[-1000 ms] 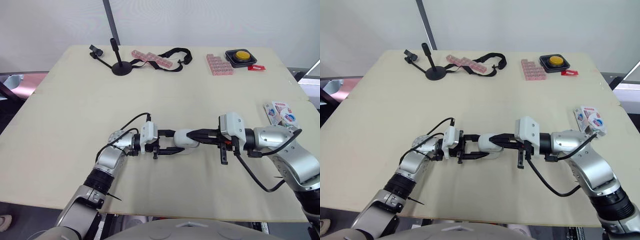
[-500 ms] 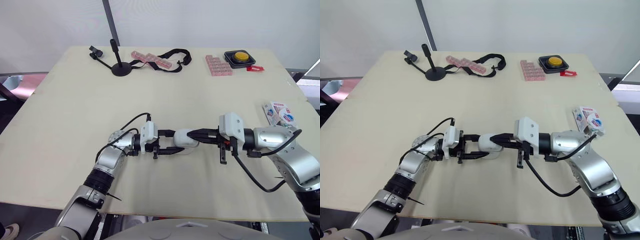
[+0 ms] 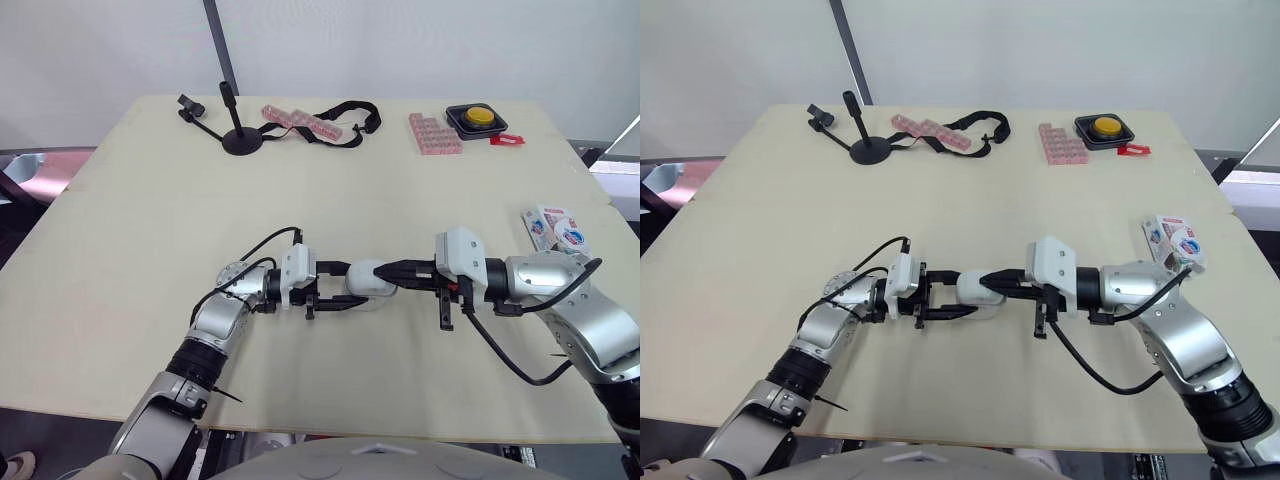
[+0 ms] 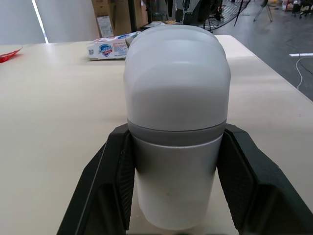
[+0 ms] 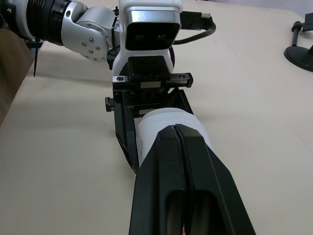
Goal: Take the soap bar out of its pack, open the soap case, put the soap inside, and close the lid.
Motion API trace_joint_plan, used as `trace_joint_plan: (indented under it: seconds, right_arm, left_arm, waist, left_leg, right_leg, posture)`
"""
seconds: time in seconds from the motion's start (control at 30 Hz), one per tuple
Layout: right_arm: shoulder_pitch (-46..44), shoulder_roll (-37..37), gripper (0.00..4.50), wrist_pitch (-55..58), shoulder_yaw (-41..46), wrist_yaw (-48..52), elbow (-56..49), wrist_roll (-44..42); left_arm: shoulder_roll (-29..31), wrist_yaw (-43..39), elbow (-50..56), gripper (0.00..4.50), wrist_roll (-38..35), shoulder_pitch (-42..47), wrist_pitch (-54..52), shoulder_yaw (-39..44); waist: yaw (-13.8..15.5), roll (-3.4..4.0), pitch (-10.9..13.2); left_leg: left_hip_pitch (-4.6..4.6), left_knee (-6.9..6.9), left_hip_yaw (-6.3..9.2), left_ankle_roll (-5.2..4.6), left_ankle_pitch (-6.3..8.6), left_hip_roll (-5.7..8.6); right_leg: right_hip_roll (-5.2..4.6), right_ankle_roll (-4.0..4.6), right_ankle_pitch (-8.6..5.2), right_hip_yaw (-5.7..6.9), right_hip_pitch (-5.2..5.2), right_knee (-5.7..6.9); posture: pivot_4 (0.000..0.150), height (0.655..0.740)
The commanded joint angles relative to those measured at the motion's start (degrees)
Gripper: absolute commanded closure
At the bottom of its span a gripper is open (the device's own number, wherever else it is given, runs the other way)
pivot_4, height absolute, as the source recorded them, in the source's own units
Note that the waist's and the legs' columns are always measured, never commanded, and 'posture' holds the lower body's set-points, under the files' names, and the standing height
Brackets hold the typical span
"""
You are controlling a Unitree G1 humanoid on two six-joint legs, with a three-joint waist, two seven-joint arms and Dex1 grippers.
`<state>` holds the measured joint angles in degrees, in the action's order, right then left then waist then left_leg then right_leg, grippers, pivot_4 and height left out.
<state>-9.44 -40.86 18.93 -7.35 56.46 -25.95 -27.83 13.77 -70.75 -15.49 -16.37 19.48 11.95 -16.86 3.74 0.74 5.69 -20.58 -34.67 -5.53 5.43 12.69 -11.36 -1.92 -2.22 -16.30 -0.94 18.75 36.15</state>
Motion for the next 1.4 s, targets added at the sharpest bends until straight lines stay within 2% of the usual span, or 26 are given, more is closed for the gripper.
trace_joint_plan:
  seconds: [0.03, 0.17, 0.33, 0.43, 0.8, 0.97, 1.13, 1.2, 1.4]
  right_arm:
    - [0.5, -0.2, 4.47, 1.1, 5.1, 0.6, 6.5, -2.4]
    - [0.5, -0.3, 4.47, -1.3, 11.0, 3.8, 9.6, -6.1]
    - [4.4, 0.0, 4.47, -7.2, 14.7, 9.7, 12.2, -6.5]
    - [6.8, 0.7, 3.63, -10.6, 14.6, 12.3, 13.3, -5.7]
    - [10.6, 3.3, 0.02, -22.7, 12.0, 17.2, 15.3, -1.7]
    - [10.3, 3.3, 0.02, -23.9, 11.5, 17.6, 15.9, -1.6]
    - [10.1, 3.7, 0.02, -25.6, 10.8, 19.0, 15.5, -1.9]
    - [10.2, 3.5, 0.02, -26.4, 11.0, 19.1, 16.1, -1.6]
    - [9.8, 3.2, 0.02, -27.7, 12.0, 18.0, 17.7, -0.9]
  left_arm:
    - [0.9, 0.2, 0.3, 2.63, 0.6, -0.5, 0.0, 0.3]
    - [1.2, 0.1, 0.5, 2.63, 0.2, -0.7, -0.5, 0.6]
    - [1.6, 0.2, 0.8, 2.63, -0.3, -0.6, -1.0, 1.1]
    - [1.8, 0.3, 0.8, 2.63, -0.4, -0.6, -1.1, 1.1]
    - [2.8, 0.5, 2.3, 2.63, -1.4, -0.8, -2.6, 1.5]
    - [3.1, 0.7, 3.1, 2.63, -1.8, -1.0, -3.6, 1.5]
    - [4.4, 1.5, 5.8, 2.63, -4.4, -0.9, -11.0, 2.4]
    - [5.3, 2.3, 9.0, 2.63, -7.0, -1.1, -18.7, 2.3]
    - [8.0, 9.6, 17.2, 2.63, -19.8, 0.8, -50.6, 5.3]
  waist:
    - [0.0, 0.0, 0.0]
    - [0.0, 0.03, 0.2]
    - [0.3, 0.06, 0.2]
    - [0.4, 0.05, 0.2]
    - [-0.2, 0.05, 0.2]
    - [-0.4, 0.05, 0.2]
    - [-0.6, 0.05, 0.2]
    - [-0.6, 0.05, 0.2]
    - [-0.6, 0.06, 0.2]
  left_leg:
    - [-0.02, 0.0, 0.0, 0.0, 0.0, 0.01]
    - [-0.38, -0.01, 0.0, 0.01, -0.02, 0.04]
    - [-0.68, -0.02, 0.06, 0.22, -0.11, 0.11]
    - [-0.85, -0.07, 0.09, 0.22, -0.1, 0.12]
    - [-0.84, -0.1, 0.09, -0.03, 0.01, 0.11]
    - [-0.84, -0.1, 0.09, -0.05, 0.02, 0.11]
    - [-0.84, -0.1, 0.09, -0.05, 0.02, 0.1]
    - [-0.85, -0.1, 0.09, -0.05, 0.02, 0.11]
    - [-0.86, -0.11, 0.09, 0.08, -0.05, 0.12]
  right_leg:
    - [-0.01, 0.0, 0.0, 0.0, 0.02, 0.0]
    - [0.0, 0.0, 0.0, 0.01, 0.33, -0.01]
    - [0.12, 0.0, 0.0, 0.15, 0.48, -0.07]
    - [0.1, 0.0, 0.0, 0.2, 0.62, -0.1]
    - [0.1, 0.0, 0.0, 0.17, 0.75, -0.03]
    - [0.1, 0.01, 0.0, 0.17, 0.76, -0.02]
    - [0.11, 0.01, 0.0, 0.18, 0.78, 0.0]
    - [0.11, 0.01, 0.0, 0.17, 0.79, 0.01]
    - [0.11, 0.02, -0.01, 0.16, 0.88, 0.04]
  posture:
    - [0.15, 0.7395]
    - [0.15, 0.7395]
    - [0.15, 0.7395]
    - [0.15, 0.7395]
    - [0.15, 0.7395]
    - [0.15, 0.7395]
    - [0.15, 0.7395]
    - [0.15, 0.7395]
    - [0.15, 0.7395]
